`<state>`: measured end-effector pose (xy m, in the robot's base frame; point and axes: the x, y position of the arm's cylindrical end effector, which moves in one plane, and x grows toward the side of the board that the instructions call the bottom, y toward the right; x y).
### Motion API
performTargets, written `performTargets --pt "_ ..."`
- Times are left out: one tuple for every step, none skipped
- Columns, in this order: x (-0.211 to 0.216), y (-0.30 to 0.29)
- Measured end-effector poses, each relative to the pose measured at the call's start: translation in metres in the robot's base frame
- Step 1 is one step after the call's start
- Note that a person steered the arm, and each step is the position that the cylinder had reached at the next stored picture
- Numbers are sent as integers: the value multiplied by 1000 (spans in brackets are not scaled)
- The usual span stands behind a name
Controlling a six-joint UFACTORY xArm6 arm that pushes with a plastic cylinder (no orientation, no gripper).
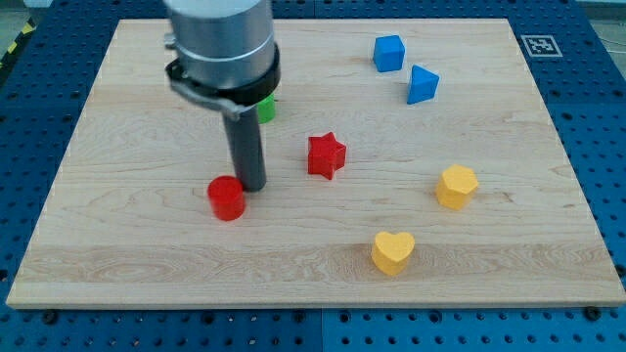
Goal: Push the red circle towards the bottom left of the board
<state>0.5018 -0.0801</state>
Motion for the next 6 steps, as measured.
performTargets --pt "19 -13" --pt "24 -30" --pt "26 -43" --pt "36 -42" --pt "49 -45" --pt "66 -86"
